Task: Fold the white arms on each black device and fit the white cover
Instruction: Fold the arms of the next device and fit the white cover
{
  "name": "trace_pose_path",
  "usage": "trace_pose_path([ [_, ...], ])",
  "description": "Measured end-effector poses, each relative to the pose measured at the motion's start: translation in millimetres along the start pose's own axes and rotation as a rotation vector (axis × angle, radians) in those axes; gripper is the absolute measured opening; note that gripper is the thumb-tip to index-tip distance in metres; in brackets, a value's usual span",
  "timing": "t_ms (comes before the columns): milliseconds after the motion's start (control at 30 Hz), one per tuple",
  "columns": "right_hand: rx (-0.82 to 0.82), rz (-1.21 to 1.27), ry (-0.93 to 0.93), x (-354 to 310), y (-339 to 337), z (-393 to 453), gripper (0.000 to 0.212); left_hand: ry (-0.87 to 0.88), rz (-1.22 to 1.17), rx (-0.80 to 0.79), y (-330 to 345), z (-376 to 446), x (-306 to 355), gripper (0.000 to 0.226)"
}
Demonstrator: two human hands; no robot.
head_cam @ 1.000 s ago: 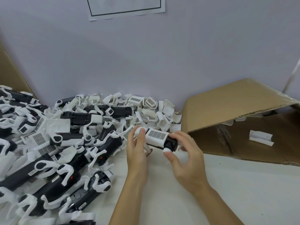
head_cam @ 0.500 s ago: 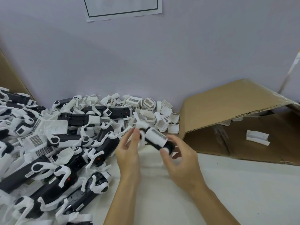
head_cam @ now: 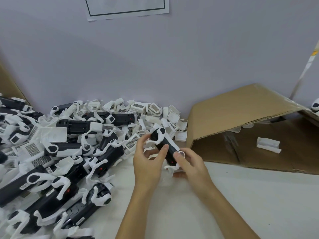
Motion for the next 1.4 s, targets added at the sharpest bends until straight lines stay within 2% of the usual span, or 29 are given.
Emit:
trace_pose_path([
  [67, 0.061, -0.172, -0.013, -3.0, -2.8, -1.6, 0.009, -0.010, -0.005, 0.006, -2.6, -0.3, -0.9, 0.059],
  [133, 0.109, -0.249, 0.002, -2.3, -4.0, -2.2, 0.019, 0.000, -0.031, -0.014, -5.4, 0.3, 0.3, 0.072],
  [200, 0.135, -0.126, 0.085, 4.5, -6.3, -3.0, 0.021, 0.048, -0.047, -0.021, -7.0, -0.8, 6.5, 0.061],
  [267, 0.141, 0.113, 0.204, 13.7, -5.3, -3.3, 0.020, 0.108, -0.063, 0.014, -10.1, -4.0, 14.0, 0.048],
  [333, 0.114, 0.269, 0.248, 5.0, 0.4, 0.8, 0.022, 0.152, -0.069, 0.083, -18.0, -6.3, 15.9, 0.048],
  [400, 0.143, 0.433, 0.175, -26.5, -3.2, 12.3, 0.023, 0.147, -0.092, 0.136, -25.7, -6.0, 11.4, 0.045],
  [533, 0.372, 0.777, -0.146, -124.5, -65.6, 36.7, 0.036, 0.074, -0.116, 0.173, -28.9, -4.2, 0.9, 0.040],
  [633, 0.409, 0.990, -0.354, -163.7, -111.0, 36.2, 0.061, 0.036, -0.122, 0.164, -26.5, -2.3, -1.8, 0.037],
  [700, 0.402, 0.880, -0.357, -145.7, -107.7, 27.5, 0.058, -0.003, -0.143, 0.149, -24.0, -0.7, -5.3, 0.035],
  [767, 0.373, 0.537, -0.208, -100.7, -73.8, 16.6, 0.024, -0.034, -0.138, 0.131, -20.4, 0.0, -7.8, 0.034],
  [800, 0.324, 0.314, -0.128, -75.8, -50.4, 10.9, 0.017, -0.044, -0.126, 0.125, -18.9, -0.1, -8.7, 0.034],
  [833, 0.261, 0.138, -0.043, -47.6, -28.5, 6.5, 0.024, -0.052, -0.112, 0.123, -18.1, -0.3, -9.5, 0.033],
  [900, 0.157, -0.029, 0.105, 2.0, 2.4, -0.7, 0.028, -0.071, -0.070, 0.117, -17.6, 0.2, -12.1, 0.031],
  [967, 0.109, -0.173, 0.138, 16.6, 13.1, -3.2, 0.030, -0.109, -0.002, 0.095, -16.6, 1.5, -16.0, 0.031],
  [1133, 0.137, -0.117, 0.147, 12.8, 3.2, -1.1, 0.032, -0.256, 0.149, 0.021, -14.9, 2.2, -33.1, 0.026],
  [1267, 0.177, -0.007, 0.169, 20.0, -5.8, -0.2, 0.029, -0.272, 0.251, -0.005, -13.5, -1.1, -28.0, 0.027],
  [1400, 0.173, -0.006, 0.167, 23.1, -5.3, 2.1, 0.031, -0.298, 0.301, -0.040, -13.8, -1.7, -12.7, 0.024],
])
Point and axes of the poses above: each hand's wrist, its own z-axis towards the middle knuckle, its own y-axis out of the palm, x = y × z, the point moved 9 cm from there along z, towards the middle knuckle, and after that the axes turned 13 degrees about -x, right-handed, at the moved point
